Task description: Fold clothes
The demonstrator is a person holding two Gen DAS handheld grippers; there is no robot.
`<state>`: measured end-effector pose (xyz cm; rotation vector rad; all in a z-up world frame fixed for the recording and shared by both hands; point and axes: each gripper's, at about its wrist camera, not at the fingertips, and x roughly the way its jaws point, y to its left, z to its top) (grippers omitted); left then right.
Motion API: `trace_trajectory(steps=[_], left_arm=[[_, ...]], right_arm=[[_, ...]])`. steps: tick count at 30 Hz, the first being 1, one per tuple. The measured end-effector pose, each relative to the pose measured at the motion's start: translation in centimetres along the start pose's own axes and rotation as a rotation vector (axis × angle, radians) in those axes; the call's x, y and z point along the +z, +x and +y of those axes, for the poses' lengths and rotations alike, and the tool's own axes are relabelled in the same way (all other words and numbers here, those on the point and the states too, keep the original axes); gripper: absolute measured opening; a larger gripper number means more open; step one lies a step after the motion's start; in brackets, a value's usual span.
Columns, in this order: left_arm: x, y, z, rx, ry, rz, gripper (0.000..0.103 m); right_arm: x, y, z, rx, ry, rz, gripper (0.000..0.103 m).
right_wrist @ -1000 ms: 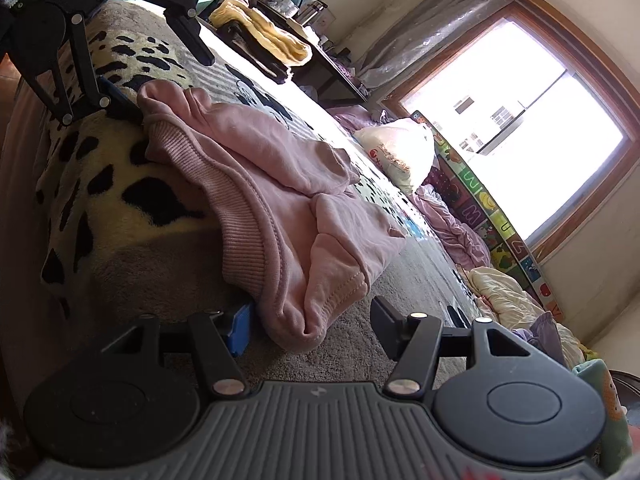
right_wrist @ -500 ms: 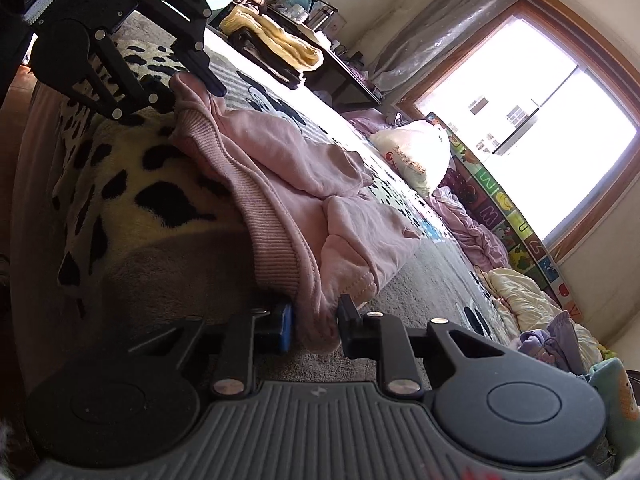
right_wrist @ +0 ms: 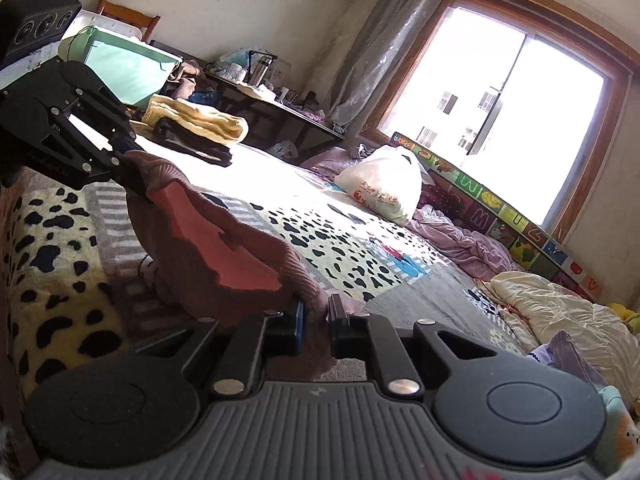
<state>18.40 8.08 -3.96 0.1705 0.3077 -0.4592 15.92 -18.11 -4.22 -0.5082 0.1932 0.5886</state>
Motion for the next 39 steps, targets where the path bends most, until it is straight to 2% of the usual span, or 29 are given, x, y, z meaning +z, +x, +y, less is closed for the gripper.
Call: trace_trajectory(steps=[6, 8, 9, 12, 14, 15, 17, 19, 21, 22, 24, 25, 26, 28, 30, 31, 33, 36, 39], left_arm=[[2.5, 5.5, 4.4, -0.040, -0.203, 0.033, 0.013], [2.5, 7.2, 5.5, -0.034, -0.252, 0.040, 0.012], [2.5, 7.5, 5.7, -0.057, -0.252, 0.026, 0.010], [2.1, 6.1, 5.0, -0.247, -0.120, -0.022, 0.010], [1.4, 3.9, 3.9, -0.378, 0.026, -0.035, 0.010], [1.0, 2.8, 3.1, -0.418, 0.086, -0.031, 0.010], [-0.1, 1.1, 1.9, -0.430, 0.148, 0.021, 0.010], [-2.0, -0.4, 0.5, -0.437, 0.196, 0.084, 0.010], [-4.0, -1.6, -0.9, -0.442, 0.202, 0.139, 0.010], [-5.0, -2.0, -1.7, -0.451, 0.203, 0.167, 0.010], [-6.6, -3.0, -2.8, -0.509, 0.203, 0.253, 0.021], [-7.0, -3.7, -3.0, -0.549, 0.201, 0.283, 0.034], [-6.9, -4.4, -2.9, -0.566, 0.183, 0.276, 0.036], [-6.1, -5.5, -1.1, -0.542, 0.074, 0.187, 0.037], [-4.8, -6.1, 1.2, -0.474, -0.051, 0.091, 0.039], [-4.0, -5.8, 2.3, -0.435, -0.115, 0.071, 0.038], [-2.9, -3.8, 4.3, -0.420, -0.241, 0.063, 0.035], [-3.0, 0.8, 6.6, -0.531, -0.468, 0.056, 0.032], [-6.7, 7.4, 7.4, -0.549, -0.635, 0.308, 0.032]], right_arm=[[0.8, 6.2, -5.7, 0.030, 0.260, -0.030, 0.013], [0.2, 8.5, -7.2, 0.047, 0.336, -0.021, 0.013], [-0.1, 9.7, -7.9, 0.058, 0.374, -0.017, 0.013], [-1.0, 11.4, -9.0, 0.067, 0.436, -0.041, 0.013], [-1.6, 10.7, -8.7, 0.106, 0.416, -0.067, 0.014], [-2.2, 9.4, -8.4, 0.151, 0.407, -0.095, 0.014], [-3.0, 7.2, -8.0, 0.223, 0.378, -0.116, 0.014], [-3.6, 4.8, -7.5, 0.254, 0.340, -0.109, 0.014], [-4.3, 2.7, -7.0, 0.309, 0.327, -0.103, 0.014], [-4.4, 1.4, -6.1, 0.327, 0.279, -0.094, 0.014], [-4.7, -0.4, -4.3, 0.354, 0.191, -0.059, 0.014], [-4.9, -0.8, -3.3, 0.369, 0.159, -0.029, 0.014], [-4.9, -1.1, -2.1, 0.375, 0.115, 0.001, 0.014], [-4.7, -1.8, -0.2, 0.367, 0.033, 0.018, 0.014], [-4.4, -2.3, 1.1, 0.369, -0.022, 0.023, 0.014], [-4.5, -2.4, 1.2, 0.365, -0.019, 0.027, 0.014], [-4.5, -2.7, 0.8, 0.355, 0.003, 0.023, 0.014], [-4.6, -2.9, 0.3, 0.339, 0.032, 0.015, 0.014], [-4.4, -2.9, 0.1, 0.332, 0.058, 0.008, 0.014]])
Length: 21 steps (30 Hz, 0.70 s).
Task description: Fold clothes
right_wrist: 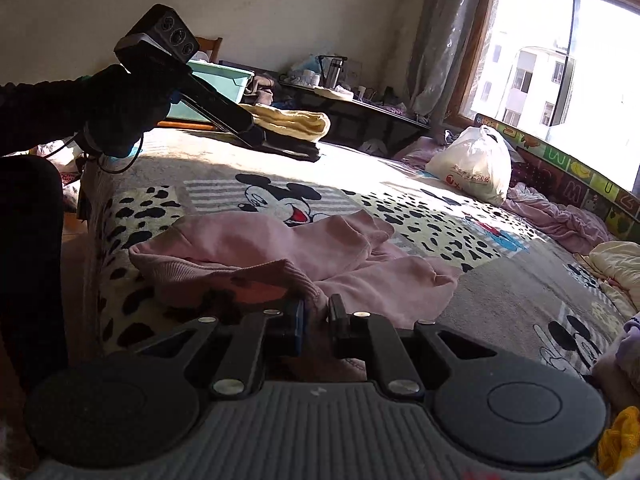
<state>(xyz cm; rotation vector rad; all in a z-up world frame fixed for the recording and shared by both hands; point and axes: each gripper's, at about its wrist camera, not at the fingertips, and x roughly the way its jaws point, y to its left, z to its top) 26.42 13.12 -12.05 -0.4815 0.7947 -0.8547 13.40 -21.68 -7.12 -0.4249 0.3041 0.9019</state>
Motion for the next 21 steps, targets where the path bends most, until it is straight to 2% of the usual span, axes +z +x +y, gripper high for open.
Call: trace_trajectory(steps=[1, 2, 3, 5, 6, 8, 9, 11, 13, 14, 15, 16, 18, 19, 21], left_arm=[[-0.4, 2.0, 1.5, 0.122, -0.036, 0.129, 0.019], [-0.2, 1.7, 1.7, 0.111, -0.061, 0.100, 0.013], [0.0, 1.0, 1.7, 0.079, -0.084, 0.049, 0.013], [0.4, -0.3, 0.0, 0.043, -0.034, -0.037, 0.013], [0.5, -0.5, -0.2, 0.019, -0.047, -0.075, 0.013], [0.4, 1.1, 0.8, 0.147, -0.093, 0.001, 0.023], [0.0, 2.0, 1.2, 0.215, -0.050, 0.029, 0.015], [0.4, 0.9, 1.1, 0.211, -0.062, -0.002, 0.012], [0.3, -1.4, -0.1, 0.270, -0.001, -0.101, 0.019], [-0.1, -2.6, -0.7, 0.302, 0.023, -0.125, 0.024], [-0.6, -3.7, -1.3, 0.343, 0.056, -0.145, 0.025], [-1.4, -4.5, -2.2, 0.366, 0.119, -0.142, 0.027], [-3.2, -5.9, -4.0, 0.405, 0.251, -0.129, 0.042], [-4.2, -6.4, -5.0, 0.442, 0.334, -0.113, 0.054], [-7.3, -6.4, -6.9, 0.501, 0.553, -0.075, 0.055]], right_arm=[[0.0, 0.1, -0.2, -0.002, 0.007, -0.003, 0.014], [0.0, 0.4, -0.3, -0.004, 0.010, -0.001, 0.014], [-0.1, 0.7, -0.5, -0.005, 0.011, 0.003, 0.014], [-0.2, 0.9, -0.7, -0.005, 0.017, 0.006, 0.014], [-0.3, 0.8, -0.8, -0.003, 0.022, 0.001, 0.014], [-0.4, 0.6, -0.8, 0.001, 0.027, -0.009, 0.014], [-0.5, 0.5, -0.8, 0.004, 0.027, -0.013, 0.014], [-0.6, 0.5, -1.0, 0.011, 0.035, -0.019, 0.014], [-0.5, 0.5, -1.1, 0.017, 0.040, -0.024, 0.014], [-0.5, 0.5, -1.1, 0.018, 0.040, -0.026, 0.014], [-0.5, 0.5, -1.0, 0.017, 0.040, -0.028, 0.014], [-0.5, 0.4, -1.0, 0.017, 0.040, -0.029, 0.014], [-0.5, 0.4, -1.0, 0.019, 0.041, -0.030, 0.014], [-0.6, 0.3, -1.0, 0.019, 0.042, -0.031, 0.014], [-0.6, 0.3, -0.9, 0.020, 0.043, -0.029, 0.014]])
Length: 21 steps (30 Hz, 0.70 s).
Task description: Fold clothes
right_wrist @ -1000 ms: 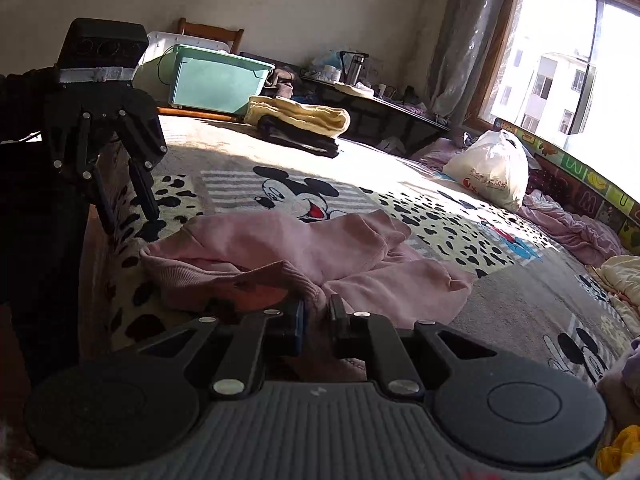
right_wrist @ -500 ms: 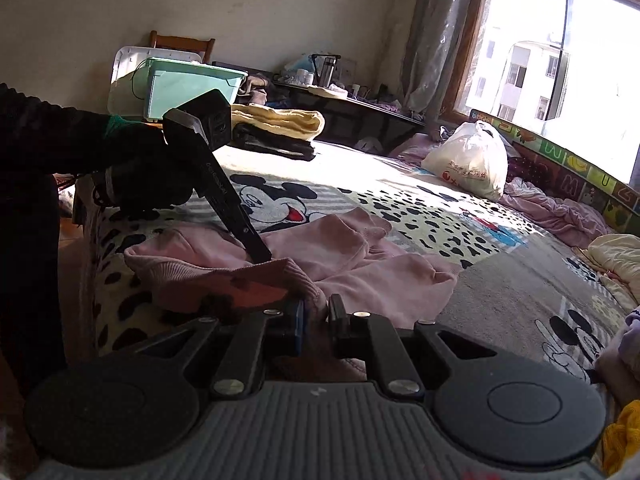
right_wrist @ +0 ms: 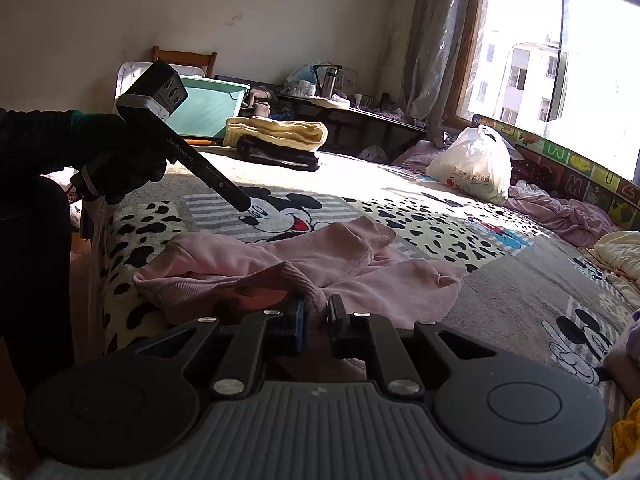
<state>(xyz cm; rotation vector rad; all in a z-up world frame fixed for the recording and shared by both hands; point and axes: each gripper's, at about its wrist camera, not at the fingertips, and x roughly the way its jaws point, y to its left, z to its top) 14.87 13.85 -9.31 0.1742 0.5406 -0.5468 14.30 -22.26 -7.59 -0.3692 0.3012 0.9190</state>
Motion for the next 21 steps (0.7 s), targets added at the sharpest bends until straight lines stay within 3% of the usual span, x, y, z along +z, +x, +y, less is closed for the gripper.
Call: trace_trajectory(steps=[4, 6, 8, 10, 14, 18, 21], left_arm=[[-3.1, -0.7, -5.7, 0.078, 0.433, 0.013, 0.055], [-5.1, 0.8, -8.0, 0.104, 0.650, 0.037, 0.055], [-6.6, 2.0, -9.2, 0.142, 0.775, 0.030, 0.055], [-6.9, 2.4, -9.4, 0.158, 0.745, -0.014, 0.055], [-6.6, 2.3, -8.8, 0.145, 0.546, -0.103, 0.055], [-5.4, 1.8, -8.6, 0.128, 0.506, -0.149, 0.055], [-5.9, 1.7, -9.9, 0.136, 0.571, -0.130, 0.056]], right_arm=[[-0.1, 0.1, 0.0, -0.002, 0.004, 0.007, 0.014], [-0.1, 0.1, 0.0, -0.002, 0.006, 0.008, 0.014], [-0.1, 0.1, 0.1, -0.003, 0.007, 0.011, 0.014], [-0.1, 0.2, 0.1, -0.006, 0.015, 0.013, 0.014], [-0.1, 0.4, -0.3, -0.016, 0.039, 0.017, 0.014], [-0.1, 0.6, -1.0, -0.022, 0.078, 0.010, 0.014], [-0.3, 0.8, -1.4, -0.022, 0.099, 0.006, 0.014]])
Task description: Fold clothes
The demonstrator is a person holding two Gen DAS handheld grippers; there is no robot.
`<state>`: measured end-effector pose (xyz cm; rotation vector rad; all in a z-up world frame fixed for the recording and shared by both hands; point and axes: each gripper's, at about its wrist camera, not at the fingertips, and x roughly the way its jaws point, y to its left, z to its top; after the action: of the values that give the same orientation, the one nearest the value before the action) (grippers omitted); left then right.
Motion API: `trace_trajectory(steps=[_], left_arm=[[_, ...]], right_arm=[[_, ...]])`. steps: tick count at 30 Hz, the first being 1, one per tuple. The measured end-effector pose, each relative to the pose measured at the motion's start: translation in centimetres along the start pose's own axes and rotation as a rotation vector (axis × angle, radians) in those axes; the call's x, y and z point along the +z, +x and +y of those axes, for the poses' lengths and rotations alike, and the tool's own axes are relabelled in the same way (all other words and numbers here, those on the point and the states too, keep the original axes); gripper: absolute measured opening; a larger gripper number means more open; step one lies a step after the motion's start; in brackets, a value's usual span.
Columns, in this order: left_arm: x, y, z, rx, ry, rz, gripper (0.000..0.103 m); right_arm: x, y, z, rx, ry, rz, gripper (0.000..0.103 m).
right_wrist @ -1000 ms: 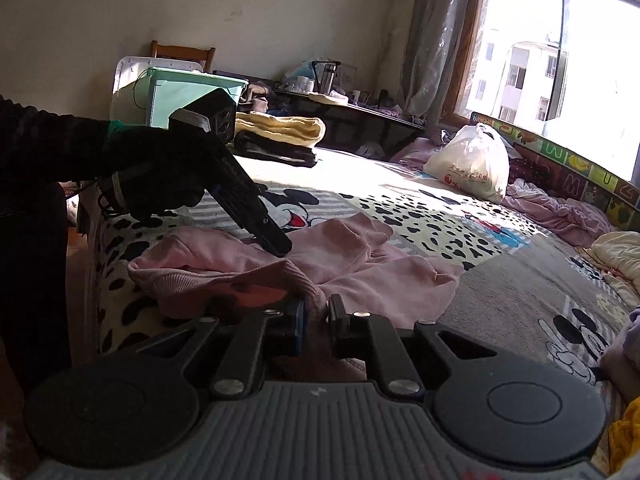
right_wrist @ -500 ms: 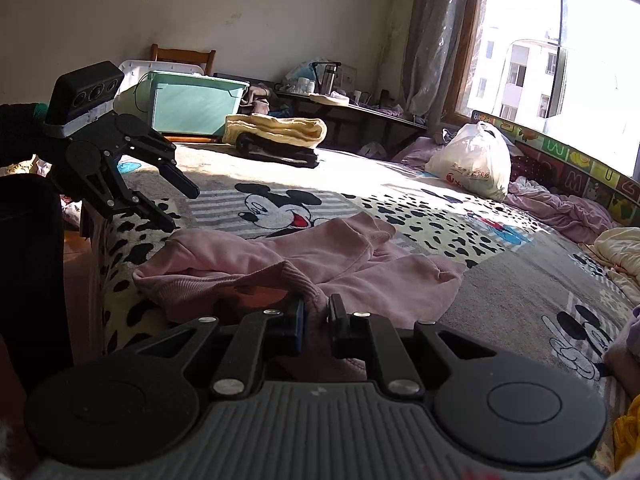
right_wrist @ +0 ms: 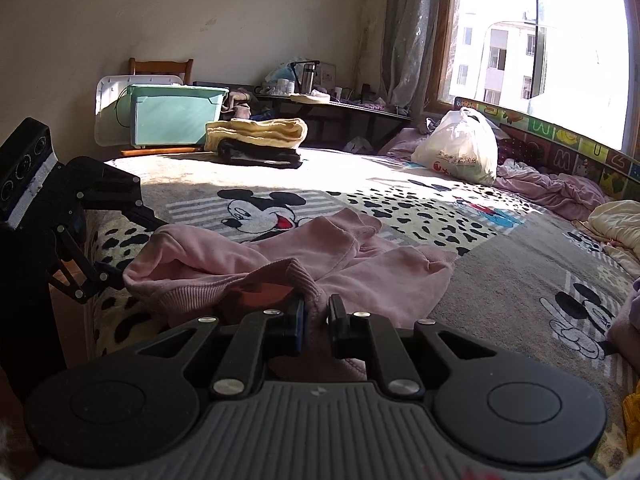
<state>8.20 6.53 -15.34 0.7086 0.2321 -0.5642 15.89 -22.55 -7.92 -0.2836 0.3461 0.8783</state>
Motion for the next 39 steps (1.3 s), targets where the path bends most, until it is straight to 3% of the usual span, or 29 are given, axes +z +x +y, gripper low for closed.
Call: trace_trajectory(steps=[3, 5, 6, 7, 10, 13, 19, 20, 23, 26, 33, 39], left_arm=[[-0.5, 0.0, -2.2, -0.007, 0.038, 0.023, 0.060], [-0.5, -0.1, -3.4, 0.068, 0.105, 0.003, 0.060], [-0.4, -0.1, -3.4, 0.106, 0.125, -0.008, 0.058], [-0.1, -0.3, -2.7, 0.126, 0.096, -0.027, 0.049], [0.9, -1.3, -0.2, 0.176, -0.007, -0.085, 0.038], [1.7, -1.3, 2.4, 0.170, -0.080, -0.113, 0.035], [2.8, 0.3, 6.3, 0.057, -0.202, -0.123, 0.033], [3.1, 0.8, 7.1, 0.038, -0.237, -0.121, 0.025], [3.7, 2.5, 10.0, -0.005, -0.359, -0.129, 0.021], [3.9, 4.2, 12.9, -0.035, -0.487, -0.143, 0.020], [3.4, 9.2, 17.3, -0.019, -0.729, -0.153, 0.018], [1.4, 13.8, 21.0, -0.092, -0.989, -0.112, 0.017]], right_arm=[[-0.1, 0.2, -0.3, 0.002, 0.011, -0.001, 0.014], [-0.1, 0.3, -0.2, 0.006, 0.009, 0.000, 0.014], [-0.1, 0.4, -0.2, 0.009, 0.005, 0.000, 0.014], [-0.1, 0.4, -0.1, 0.011, 0.004, -0.001, 0.014], [0.0, 0.3, 0.0, 0.010, 0.003, -0.011, 0.014], [0.1, 0.2, -0.2, -0.001, 0.010, -0.020, 0.014], [0.4, 0.0, -1.0, -0.016, 0.033, -0.056, 0.014], [0.5, 0.1, -1.3, -0.018, 0.044, -0.063, 0.014], [0.9, 0.5, -2.4, -0.025, 0.081, -0.088, 0.014], [1.5, 1.2, -3.9, -0.036, 0.129, -0.120, 0.014], [3.5, 4.7, -8.6, -0.080, 0.213, -0.176, 0.013], [4.4, 9.5, -12.6, -0.084, 0.297, -0.190, 0.013]])
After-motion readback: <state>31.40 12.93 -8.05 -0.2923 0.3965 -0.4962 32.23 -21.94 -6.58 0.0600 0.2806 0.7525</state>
